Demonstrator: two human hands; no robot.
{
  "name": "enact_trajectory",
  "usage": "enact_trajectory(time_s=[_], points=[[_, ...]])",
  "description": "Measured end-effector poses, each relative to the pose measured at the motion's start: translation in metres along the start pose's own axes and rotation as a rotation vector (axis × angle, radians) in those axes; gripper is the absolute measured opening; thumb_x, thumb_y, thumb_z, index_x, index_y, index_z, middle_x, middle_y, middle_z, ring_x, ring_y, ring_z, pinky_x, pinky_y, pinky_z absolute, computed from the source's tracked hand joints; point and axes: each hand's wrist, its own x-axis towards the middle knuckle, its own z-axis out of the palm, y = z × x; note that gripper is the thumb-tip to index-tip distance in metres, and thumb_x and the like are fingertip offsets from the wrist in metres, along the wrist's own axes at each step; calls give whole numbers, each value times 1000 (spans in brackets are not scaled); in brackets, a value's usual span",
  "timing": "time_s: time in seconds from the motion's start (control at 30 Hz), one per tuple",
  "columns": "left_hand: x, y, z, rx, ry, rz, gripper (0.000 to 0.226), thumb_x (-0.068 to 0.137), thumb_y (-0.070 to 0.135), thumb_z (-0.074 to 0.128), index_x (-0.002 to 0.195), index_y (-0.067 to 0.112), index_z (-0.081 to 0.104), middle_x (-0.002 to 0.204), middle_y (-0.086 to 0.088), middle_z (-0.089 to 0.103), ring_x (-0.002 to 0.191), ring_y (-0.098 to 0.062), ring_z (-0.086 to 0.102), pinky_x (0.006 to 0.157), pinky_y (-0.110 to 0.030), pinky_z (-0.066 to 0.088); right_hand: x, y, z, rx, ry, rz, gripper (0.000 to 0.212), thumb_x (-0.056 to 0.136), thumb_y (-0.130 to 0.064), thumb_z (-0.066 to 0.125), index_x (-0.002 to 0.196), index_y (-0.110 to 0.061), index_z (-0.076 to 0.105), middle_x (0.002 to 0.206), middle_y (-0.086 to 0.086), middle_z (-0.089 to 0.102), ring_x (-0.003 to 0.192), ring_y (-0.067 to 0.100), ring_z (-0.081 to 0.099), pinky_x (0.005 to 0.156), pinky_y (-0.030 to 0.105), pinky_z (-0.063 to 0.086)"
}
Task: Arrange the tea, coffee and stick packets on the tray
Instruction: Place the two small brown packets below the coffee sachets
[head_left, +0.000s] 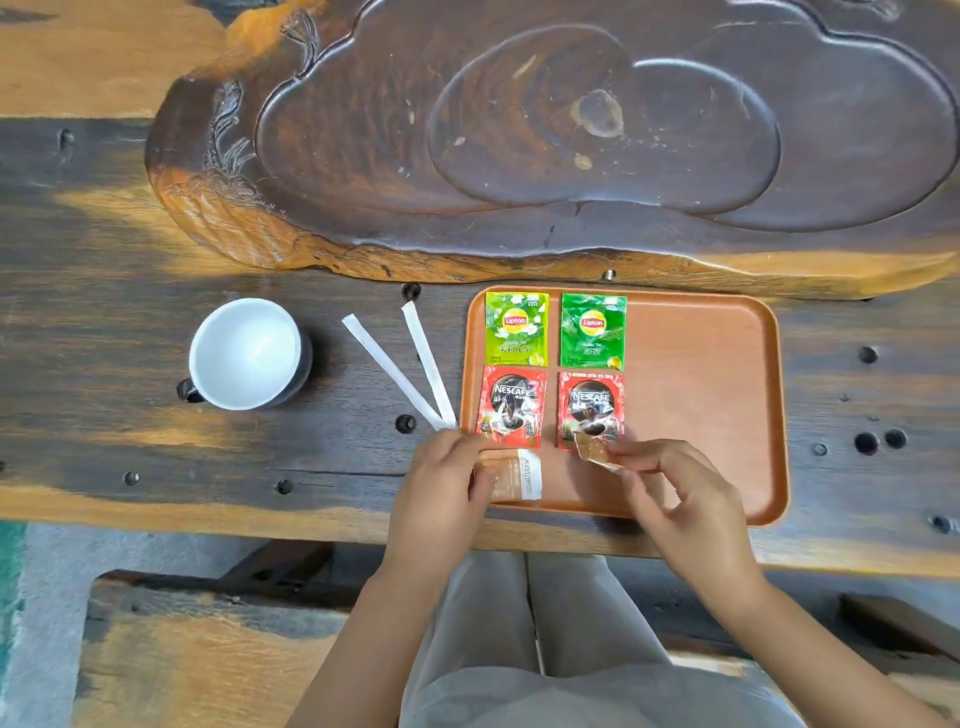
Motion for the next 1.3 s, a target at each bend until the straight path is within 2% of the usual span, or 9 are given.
enact_trajectory(time_s=[0.13,0.3,0.43,0.6,0.77,0.97,1.07,1.17,1.3], points=[[-18,1,5,92,215,188,35,80,11,58,115,12,60,109,-9,59,99,-19,46,77,-32,48,-5,5,2,-107,-19,-111,17,83,-15,54,78,-4,65,78,9,67,81,23,61,73,30,47],[-37,5,28,186,25,284,39,81,28,50,118,19,54,127,0,44,118,-20,42,91,-36,45,-11,7,8,-182,-41,-263,12,84,-6,56,76,-3,65,86,5,69,85,22,60,77,28,48],[-40,5,39,265,-52,240,43,82,35,45,121,18,53,126,-5,54,118,-22,46,97,-45,45,-19,15,19,-280,-119,-358,12,84,-3,57,76,-3,65,85,7,69,83,26,61,77,32,50],[-43,3,41,300,-63,254,43,82,34,44,121,20,55,125,-5,56,118,-20,41,102,-44,38,-30,25,28,-329,-158,-349,10,81,-1,59,83,-4,69,92,6,70,89,24,59,83,33,50],[-43,3,41,299,-62,244,43,83,34,44,122,20,54,127,-6,54,121,-21,41,103,-44,37,-35,20,24,-367,-157,-342,27,86,-10,51,104,-1,68,104,9,68,102,21,53,96,29,43],[-45,1,43,295,-52,262,45,82,33,46,124,19,52,129,-8,52,124,-22,36,105,-45,35,-44,22,27,-451,-250,-314,37,84,-17,51,116,-4,62,119,12,62,114,28,50,97,41,45],[-47,0,43,320,-39,278,48,80,31,53,126,20,50,129,-8,50,125,-23,34,105,-44,32,-49,23,28,-497,-282,-296,43,83,-22,50,122,-6,56,126,11,58,120,29,45,100,46,39],[-48,-1,44,333,-43,280,53,77,30,61,127,20,49,128,-9,51,124,-23,33,105,-44,31,-49,21,27,-512,-287,-286,43,84,-24,48,123,-8,57,126,10,58,120,27,45,99,44,37],[-48,-1,44,348,-35,267,50,80,33,51,128,21,48,129,-8,51,125,-23,32,105,-45,31,-46,17,25,-523,-289,-293,39,83,-25,48,118,-10,61,121,8,61,117,26,47,98,42,36]])
